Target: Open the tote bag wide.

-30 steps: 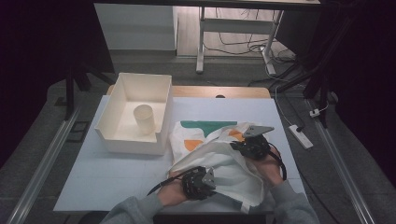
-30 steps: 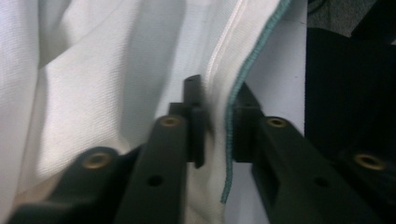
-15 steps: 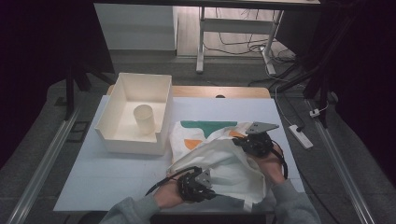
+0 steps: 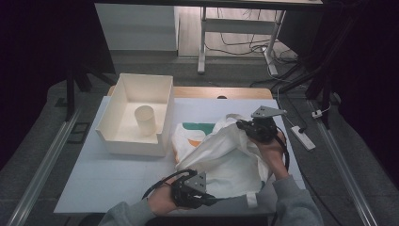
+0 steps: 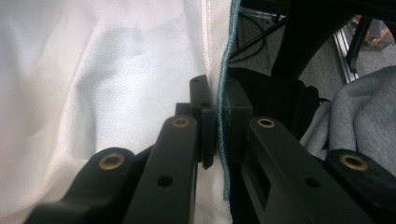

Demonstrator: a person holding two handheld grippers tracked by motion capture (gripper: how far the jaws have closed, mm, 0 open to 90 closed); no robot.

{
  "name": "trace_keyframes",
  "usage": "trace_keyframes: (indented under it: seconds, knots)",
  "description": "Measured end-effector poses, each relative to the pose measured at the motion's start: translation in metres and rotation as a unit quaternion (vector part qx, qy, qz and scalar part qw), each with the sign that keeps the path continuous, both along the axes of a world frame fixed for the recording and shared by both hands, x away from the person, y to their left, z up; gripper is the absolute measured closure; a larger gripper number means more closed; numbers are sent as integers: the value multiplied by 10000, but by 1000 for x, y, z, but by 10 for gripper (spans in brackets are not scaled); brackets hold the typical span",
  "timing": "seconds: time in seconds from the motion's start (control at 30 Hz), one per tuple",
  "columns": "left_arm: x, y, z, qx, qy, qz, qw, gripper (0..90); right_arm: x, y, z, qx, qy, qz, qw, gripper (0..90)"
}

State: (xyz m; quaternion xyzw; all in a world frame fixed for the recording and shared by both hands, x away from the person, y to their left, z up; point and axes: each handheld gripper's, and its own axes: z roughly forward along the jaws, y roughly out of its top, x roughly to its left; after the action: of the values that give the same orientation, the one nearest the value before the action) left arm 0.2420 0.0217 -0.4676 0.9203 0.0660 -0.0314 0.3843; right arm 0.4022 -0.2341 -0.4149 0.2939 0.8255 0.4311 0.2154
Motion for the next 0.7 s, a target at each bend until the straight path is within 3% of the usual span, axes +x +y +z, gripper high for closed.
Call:
trace_keyframes:
  seconds: [0.27, 0.7]
  knots:
    - [7, -5, -5, 111, -30, 57, 9999, 854, 32, -5, -29, -86, 352, -289, 9989, 871]
    - [17, -10, -13, 235, 64, 73, 9997, 853, 53, 3, -71, -526, 916, -321, 9939, 870]
